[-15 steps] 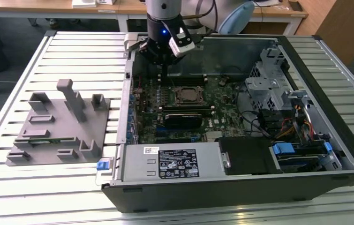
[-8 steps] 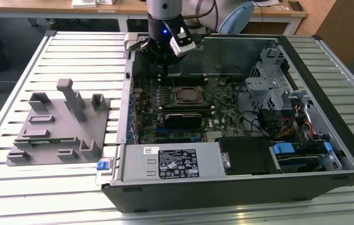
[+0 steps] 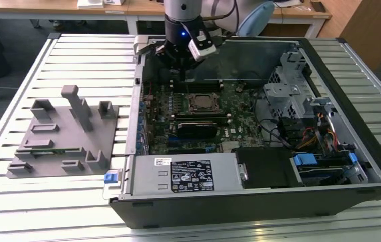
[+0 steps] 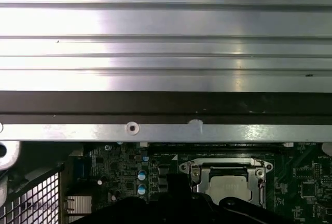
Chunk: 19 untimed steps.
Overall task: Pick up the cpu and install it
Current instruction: 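Install the first cpu locking lever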
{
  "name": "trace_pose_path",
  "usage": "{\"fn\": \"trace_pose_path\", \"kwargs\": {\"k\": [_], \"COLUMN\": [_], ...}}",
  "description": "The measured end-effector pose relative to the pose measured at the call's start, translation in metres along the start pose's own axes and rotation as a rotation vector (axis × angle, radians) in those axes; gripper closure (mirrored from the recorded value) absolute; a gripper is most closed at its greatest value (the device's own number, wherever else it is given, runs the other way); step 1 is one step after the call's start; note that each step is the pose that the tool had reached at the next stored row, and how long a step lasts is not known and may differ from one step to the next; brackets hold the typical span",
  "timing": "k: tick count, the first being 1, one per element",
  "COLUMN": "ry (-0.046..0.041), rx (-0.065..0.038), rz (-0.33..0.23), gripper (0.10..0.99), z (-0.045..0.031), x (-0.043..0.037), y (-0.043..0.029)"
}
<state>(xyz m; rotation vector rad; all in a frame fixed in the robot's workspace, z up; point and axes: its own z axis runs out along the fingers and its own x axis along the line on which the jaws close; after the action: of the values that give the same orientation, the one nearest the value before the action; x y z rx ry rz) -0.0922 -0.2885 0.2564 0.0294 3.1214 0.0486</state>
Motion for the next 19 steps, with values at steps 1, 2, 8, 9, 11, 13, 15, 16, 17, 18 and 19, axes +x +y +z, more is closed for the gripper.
{"fn": "trace_pose_path", "kwargs": {"k": [1,2,8,9,11,13,15,16,17,18,19], "ry": [0.0000,0.0000,0.0000,-0.0001,-0.0002,0.0001,0.0002,0.0003,0.0006,0.0008,0.0008], "rx": [0.000,0.000,0.000,0.000,0.000,-0.002,-0.009,-0.015,-0.027,-0.038,-0.045], "rz": [0.000,0.000,0.000,0.000,0.000,0.000,0.000,0.000,0.001,0.001,0.001], "gripper": [0.980,0.980,0.980,0.980,0.980,0.980,0.980,0.980,0.980,0.980,0.980], "z": [0.0001,0.0003,0.0012,0.0013,0.0019,0.0026,0.0035,0.0040,0.0044,0.0049,0.0054], "x": [-0.0020,-0.0040,-0.0137,-0.0147,-0.0159,-0.0159,-0.0159,-0.0159,-0.0159,-0.0159,-0.0159], "y": [0.0001,0.0001,0.0004,0.0005,0.0004,0.0002,-0.0005,-0.0009,-0.0013,-0.0018,-0.0020]}}
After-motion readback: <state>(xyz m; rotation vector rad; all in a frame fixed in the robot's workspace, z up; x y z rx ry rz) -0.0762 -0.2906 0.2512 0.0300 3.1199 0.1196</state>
